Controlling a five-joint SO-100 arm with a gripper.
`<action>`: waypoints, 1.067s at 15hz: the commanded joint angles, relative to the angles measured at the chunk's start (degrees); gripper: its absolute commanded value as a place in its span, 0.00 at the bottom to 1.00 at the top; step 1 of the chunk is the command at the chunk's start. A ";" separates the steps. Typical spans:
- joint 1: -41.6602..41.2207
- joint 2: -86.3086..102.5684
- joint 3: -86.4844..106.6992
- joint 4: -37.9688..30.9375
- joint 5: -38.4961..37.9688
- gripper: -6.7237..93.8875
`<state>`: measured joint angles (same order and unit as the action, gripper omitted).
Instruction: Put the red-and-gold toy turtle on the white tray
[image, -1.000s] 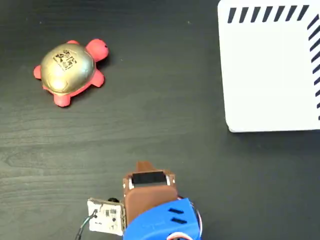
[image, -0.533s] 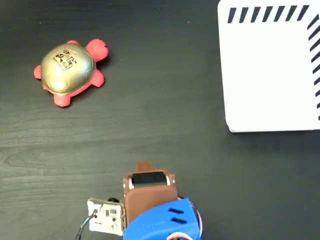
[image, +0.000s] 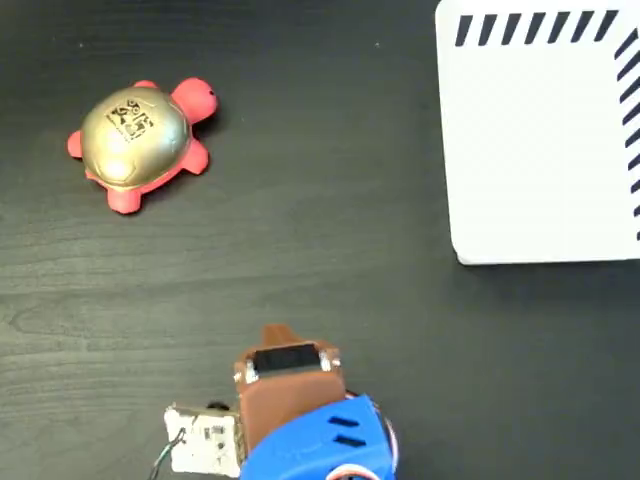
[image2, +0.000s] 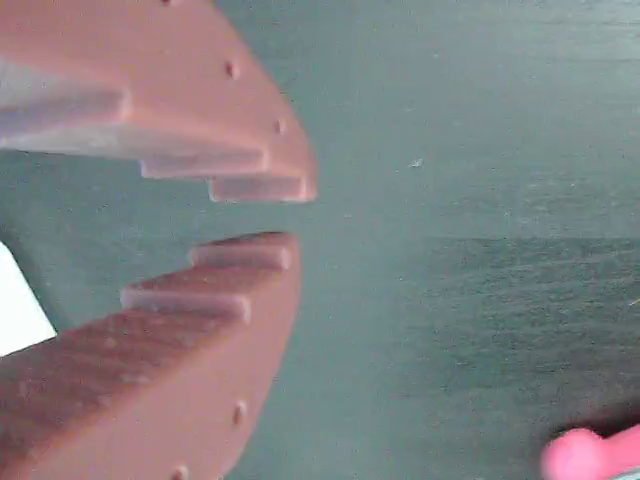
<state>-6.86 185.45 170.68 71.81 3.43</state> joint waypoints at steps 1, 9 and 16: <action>-2.29 -6.06 -4.83 -2.72 1.67 0.07; -3.52 -60.64 -52.21 -0.35 -13.45 0.07; -6.68 -98.26 -92.02 10.11 -26.02 0.07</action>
<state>-11.69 91.41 88.42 80.16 -20.39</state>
